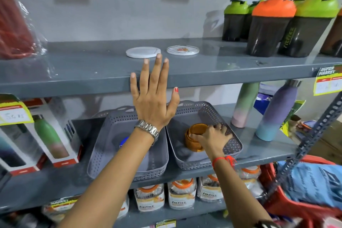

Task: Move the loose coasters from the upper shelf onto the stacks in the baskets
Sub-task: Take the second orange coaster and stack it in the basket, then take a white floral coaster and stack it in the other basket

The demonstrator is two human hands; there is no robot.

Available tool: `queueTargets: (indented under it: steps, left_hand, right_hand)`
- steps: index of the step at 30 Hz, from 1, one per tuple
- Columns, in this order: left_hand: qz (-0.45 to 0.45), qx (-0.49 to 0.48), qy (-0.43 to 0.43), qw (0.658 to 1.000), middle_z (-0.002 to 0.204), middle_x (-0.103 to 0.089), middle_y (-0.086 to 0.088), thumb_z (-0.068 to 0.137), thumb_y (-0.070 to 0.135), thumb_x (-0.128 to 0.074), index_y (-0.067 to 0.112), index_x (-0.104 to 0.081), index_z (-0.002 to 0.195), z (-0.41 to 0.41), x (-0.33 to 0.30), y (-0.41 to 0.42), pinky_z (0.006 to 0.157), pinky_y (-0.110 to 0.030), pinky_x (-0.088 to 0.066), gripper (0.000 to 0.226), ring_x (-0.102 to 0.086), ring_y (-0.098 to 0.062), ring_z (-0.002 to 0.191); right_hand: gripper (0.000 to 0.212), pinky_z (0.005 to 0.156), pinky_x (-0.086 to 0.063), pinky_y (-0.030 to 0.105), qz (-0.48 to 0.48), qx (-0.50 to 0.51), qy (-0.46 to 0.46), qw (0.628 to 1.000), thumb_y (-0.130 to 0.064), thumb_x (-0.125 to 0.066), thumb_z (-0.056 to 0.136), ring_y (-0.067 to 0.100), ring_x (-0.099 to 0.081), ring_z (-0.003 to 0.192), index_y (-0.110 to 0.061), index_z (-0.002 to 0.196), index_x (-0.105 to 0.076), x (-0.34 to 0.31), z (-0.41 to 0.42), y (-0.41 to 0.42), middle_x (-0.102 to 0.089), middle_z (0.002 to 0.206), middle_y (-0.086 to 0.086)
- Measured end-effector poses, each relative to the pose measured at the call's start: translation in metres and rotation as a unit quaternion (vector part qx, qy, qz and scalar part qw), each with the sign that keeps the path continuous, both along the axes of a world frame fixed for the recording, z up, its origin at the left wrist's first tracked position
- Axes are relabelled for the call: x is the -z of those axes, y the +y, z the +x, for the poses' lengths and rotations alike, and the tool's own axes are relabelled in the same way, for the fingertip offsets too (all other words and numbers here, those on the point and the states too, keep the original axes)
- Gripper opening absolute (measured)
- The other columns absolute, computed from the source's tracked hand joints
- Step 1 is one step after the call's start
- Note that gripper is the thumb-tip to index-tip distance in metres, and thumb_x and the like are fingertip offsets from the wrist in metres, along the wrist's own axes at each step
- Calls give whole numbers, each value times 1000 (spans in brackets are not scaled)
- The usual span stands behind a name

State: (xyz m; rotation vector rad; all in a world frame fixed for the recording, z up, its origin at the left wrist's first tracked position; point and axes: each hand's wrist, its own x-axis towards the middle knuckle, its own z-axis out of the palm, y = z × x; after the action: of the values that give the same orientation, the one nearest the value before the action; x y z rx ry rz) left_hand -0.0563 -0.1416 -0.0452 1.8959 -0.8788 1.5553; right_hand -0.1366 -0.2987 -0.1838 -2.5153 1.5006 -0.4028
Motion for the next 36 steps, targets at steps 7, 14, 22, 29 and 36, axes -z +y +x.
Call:
queueTargets:
  steps: [7,14,22,29,36]
  left_hand:
    - [-5,-10,-17,1000,142,-42,-3,89,42,-33,14,-35,139,5,2,-1,115,-39,1,58,-15,-16,140]
    - [-4,-14,-12,1000,144,-39,-2,89,42,-32,14,-33,140,5,2,-1,115,-39,1,58,-8,-13,143]
    - [11,32,21,999,148,-30,-1,87,42,-33,11,-28,142,-1,-3,13,115,-43,9,63,-5,-11,142]
    - [-47,-6,57,997,149,-28,-4,86,37,-35,8,-29,142,20,-16,64,112,-47,13,64,-7,-15,143]
    - [-33,-65,69,995,149,-29,-8,87,37,-35,6,-30,143,43,-25,107,114,-46,13,64,-13,-22,142]
  right_hand:
    - [83,108,-20,59,38,-20,81,996,-76,-57,66,35,-28,134,-14,120,-63,19,13,-10,-38,146,14]
    - [94,108,-22,60,54,-41,42,997,-75,-48,75,37,-25,138,-11,143,-36,14,11,-2,-24,154,17]
    - [20,69,-38,37,-274,-131,-468,830,-18,-55,77,24,-48,79,-11,88,-70,-85,-13,63,-68,82,6]
    - [24,78,-39,29,-283,-226,-518,775,-24,-60,75,24,-49,84,-9,91,-70,-214,-2,95,-69,85,3]
    - [52,78,-39,36,-89,-324,-142,931,-57,-68,74,34,-46,115,-9,80,-49,-281,71,91,-61,106,16]
